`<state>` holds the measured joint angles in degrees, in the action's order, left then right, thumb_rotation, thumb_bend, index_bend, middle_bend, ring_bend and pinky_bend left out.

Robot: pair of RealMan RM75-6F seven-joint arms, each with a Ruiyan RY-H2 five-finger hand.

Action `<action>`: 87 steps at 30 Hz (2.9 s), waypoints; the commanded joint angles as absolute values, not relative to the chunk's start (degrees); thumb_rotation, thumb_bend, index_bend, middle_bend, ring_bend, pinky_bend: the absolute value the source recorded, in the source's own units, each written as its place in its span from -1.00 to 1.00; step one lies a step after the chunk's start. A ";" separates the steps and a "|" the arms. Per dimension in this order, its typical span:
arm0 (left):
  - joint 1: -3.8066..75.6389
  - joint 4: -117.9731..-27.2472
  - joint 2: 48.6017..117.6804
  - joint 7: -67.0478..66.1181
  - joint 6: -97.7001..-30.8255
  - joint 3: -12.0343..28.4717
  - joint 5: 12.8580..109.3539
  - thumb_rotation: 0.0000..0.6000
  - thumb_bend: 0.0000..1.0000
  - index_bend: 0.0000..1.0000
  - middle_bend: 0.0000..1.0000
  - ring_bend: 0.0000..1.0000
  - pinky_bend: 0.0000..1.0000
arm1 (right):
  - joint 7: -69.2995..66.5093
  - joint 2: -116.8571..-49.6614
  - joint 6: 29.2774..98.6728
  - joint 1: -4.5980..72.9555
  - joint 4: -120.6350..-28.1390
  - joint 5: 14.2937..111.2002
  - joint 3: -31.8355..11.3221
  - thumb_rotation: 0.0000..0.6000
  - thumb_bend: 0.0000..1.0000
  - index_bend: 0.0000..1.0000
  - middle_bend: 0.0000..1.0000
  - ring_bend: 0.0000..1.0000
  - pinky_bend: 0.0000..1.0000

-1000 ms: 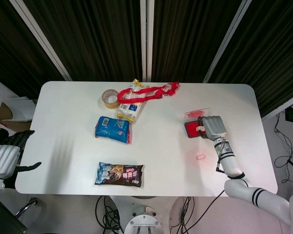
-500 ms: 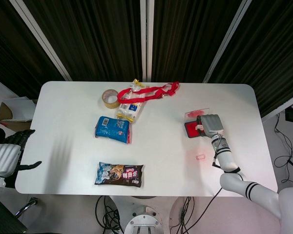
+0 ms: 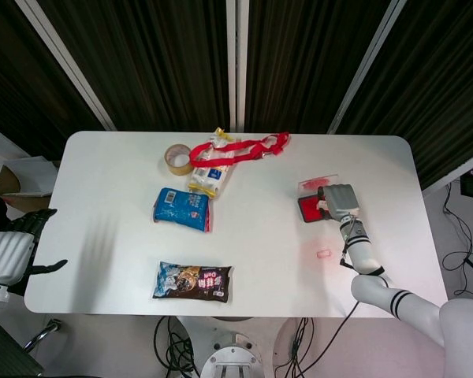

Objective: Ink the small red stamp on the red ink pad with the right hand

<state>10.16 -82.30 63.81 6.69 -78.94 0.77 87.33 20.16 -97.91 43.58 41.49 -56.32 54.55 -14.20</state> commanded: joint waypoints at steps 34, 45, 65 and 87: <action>10.17 -84.55 63.77 4.89 -80.02 0.50 88.37 0.50 -0.87 -0.78 -0.74 -0.72 -0.50 | 17.53 -86.32 60.68 28.35 -81.70 68.48 -1.62 1.00 -0.29 0.46 0.22 0.40 0.76; 9.51 -83.60 64.00 6.15 -81.01 0.20 88.66 0.50 -0.87 -0.78 -0.74 -0.72 -0.50 | 17.21 -87.27 62.28 26.14 -81.73 72.42 0.30 1.00 -0.29 0.46 0.22 0.40 0.76; 9.45 -82.58 64.21 7.14 -81.20 0.25 88.79 0.50 -0.87 -0.78 -0.74 -0.72 -0.50 | 18.97 -88.18 60.05 26.19 -80.41 71.08 -1.49 1.00 -0.29 0.38 0.15 0.39 0.76; 9.52 -82.78 64.03 6.98 -81.06 0.31 88.69 0.51 -0.87 -0.78 -0.74 -0.72 -0.50 | 20.26 -86.36 57.47 26.70 -81.82 71.25 -1.13 1.00 -0.38 -0.10 -0.25 0.23 0.75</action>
<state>9.52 -82.79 64.03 6.98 -81.05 0.30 88.70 20.21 -86.43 57.50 26.71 -81.75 71.22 -1.16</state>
